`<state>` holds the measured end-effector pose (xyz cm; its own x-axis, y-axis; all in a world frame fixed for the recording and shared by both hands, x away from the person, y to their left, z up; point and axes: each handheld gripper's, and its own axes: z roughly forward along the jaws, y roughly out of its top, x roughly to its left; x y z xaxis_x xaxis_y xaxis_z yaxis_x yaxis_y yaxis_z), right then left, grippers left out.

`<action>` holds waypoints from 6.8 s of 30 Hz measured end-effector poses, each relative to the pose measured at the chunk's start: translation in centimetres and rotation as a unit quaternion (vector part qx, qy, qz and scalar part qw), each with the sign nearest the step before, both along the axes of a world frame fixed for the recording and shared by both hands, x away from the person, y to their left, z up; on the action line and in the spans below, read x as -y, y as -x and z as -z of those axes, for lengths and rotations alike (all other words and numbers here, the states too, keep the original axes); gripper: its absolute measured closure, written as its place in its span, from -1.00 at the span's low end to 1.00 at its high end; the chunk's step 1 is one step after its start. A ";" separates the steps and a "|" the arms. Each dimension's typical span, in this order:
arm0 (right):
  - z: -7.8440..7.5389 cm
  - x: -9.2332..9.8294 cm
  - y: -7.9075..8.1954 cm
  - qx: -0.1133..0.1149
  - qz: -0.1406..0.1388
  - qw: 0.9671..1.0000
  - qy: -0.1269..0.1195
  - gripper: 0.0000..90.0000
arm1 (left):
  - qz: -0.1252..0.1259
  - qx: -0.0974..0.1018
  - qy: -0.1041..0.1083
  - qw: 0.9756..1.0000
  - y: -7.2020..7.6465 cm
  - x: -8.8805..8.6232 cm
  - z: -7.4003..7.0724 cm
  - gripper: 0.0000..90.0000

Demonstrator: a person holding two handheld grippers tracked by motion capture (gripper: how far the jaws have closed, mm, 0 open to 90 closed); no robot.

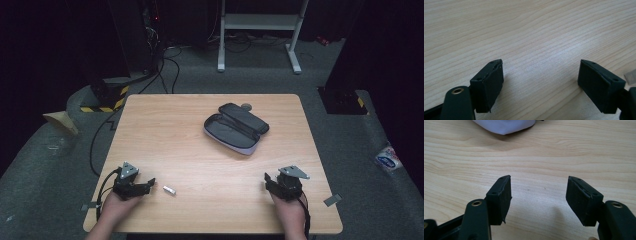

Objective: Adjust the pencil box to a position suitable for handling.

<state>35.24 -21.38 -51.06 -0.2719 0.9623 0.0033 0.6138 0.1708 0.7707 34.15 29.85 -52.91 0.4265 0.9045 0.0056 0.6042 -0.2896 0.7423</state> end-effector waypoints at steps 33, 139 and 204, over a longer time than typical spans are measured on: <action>-4.7 -3.8 -5.7 0.033 -0.011 0.999 0.000 -0.05 | 0.000 0.000 0.000 1.000 0.0 0.0 0.0 -0.53; -1.2 -8.1 -6.9 -0.008 -0.091 0.996 -0.002 0.78 | -0.015 0.008 0.003 1.000 0.4 -0.2 -0.1 -0.25; -0.9 -0.1 -2.3 0.004 -0.032 0.999 -0.008 0.24 | -0.012 0.007 0.005 1.000 0.4 -0.1 0.0 -0.28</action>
<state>37.54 -21.24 -50.18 -0.3324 0.9430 0.0167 0.5954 0.1961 0.7792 33.71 29.97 -52.87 0.4047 0.9145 0.0022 0.5998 -0.2672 0.7542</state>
